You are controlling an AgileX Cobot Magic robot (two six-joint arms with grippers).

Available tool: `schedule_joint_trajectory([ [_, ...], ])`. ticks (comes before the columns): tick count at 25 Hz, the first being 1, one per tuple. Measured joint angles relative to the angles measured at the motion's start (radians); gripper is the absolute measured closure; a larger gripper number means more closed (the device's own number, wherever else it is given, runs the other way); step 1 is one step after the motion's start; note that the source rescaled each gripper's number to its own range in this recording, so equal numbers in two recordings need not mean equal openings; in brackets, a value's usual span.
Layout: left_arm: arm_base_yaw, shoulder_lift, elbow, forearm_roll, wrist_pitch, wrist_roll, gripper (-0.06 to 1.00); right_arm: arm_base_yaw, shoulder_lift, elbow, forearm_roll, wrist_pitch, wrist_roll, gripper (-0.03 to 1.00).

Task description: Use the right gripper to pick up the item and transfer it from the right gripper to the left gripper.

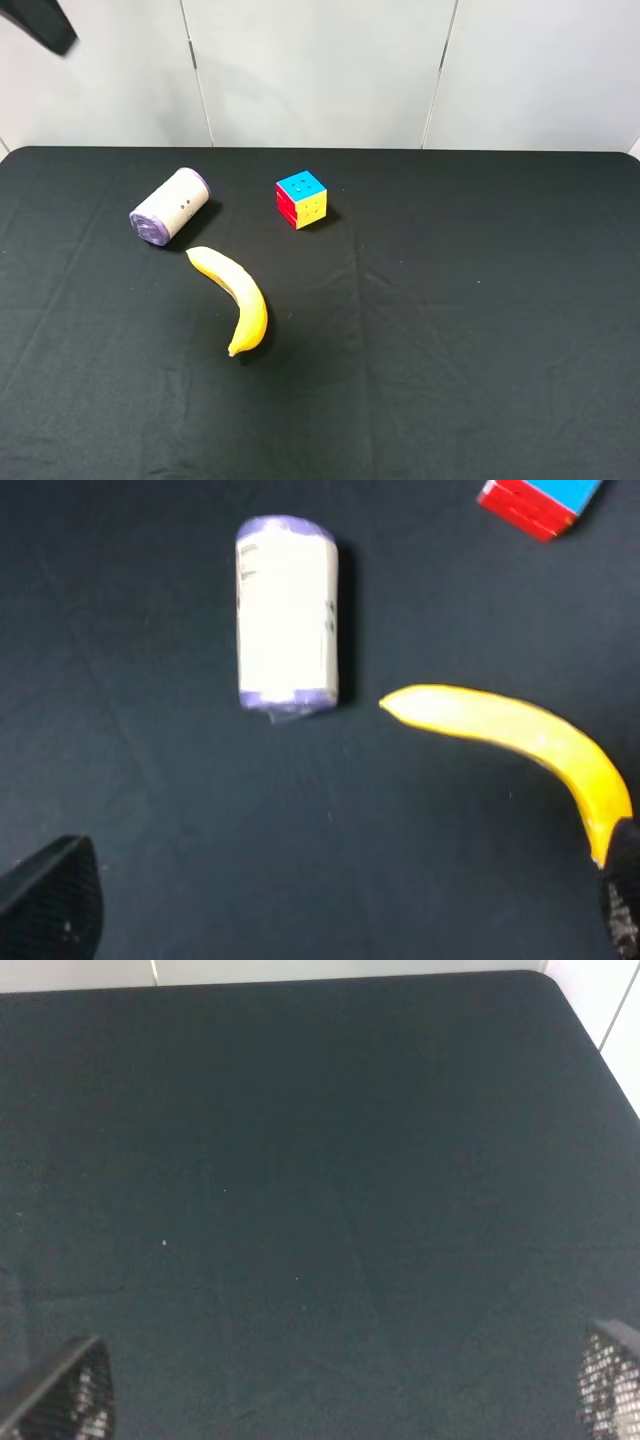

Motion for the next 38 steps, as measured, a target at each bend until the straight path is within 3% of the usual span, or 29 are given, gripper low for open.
schedule_joint_trajectory([
  [14,0.000,-0.326,0.062,0.001,0.001,-0.108,-0.05,0.000,0.000,0.000,0.000,0.000,0.000,-0.03],
  [25,0.000,-0.734,0.451,0.001,0.001,-0.128,-0.05,0.000,0.000,0.000,0.000,0.000,0.000,-0.03],
  [31,0.000,-1.057,0.688,-0.026,0.001,-0.221,-0.06,0.000,0.000,0.000,0.000,0.000,0.000,-0.03],
  [34,0.000,-1.182,0.754,-0.002,0.001,-0.224,-0.06,0.000,0.000,0.000,0.000,0.000,0.000,-0.03],
  [38,0.000,-1.283,0.843,0.088,-0.001,-0.227,-0.06,0.000,0.000,0.000,0.000,0.000,0.000,-0.03],
])
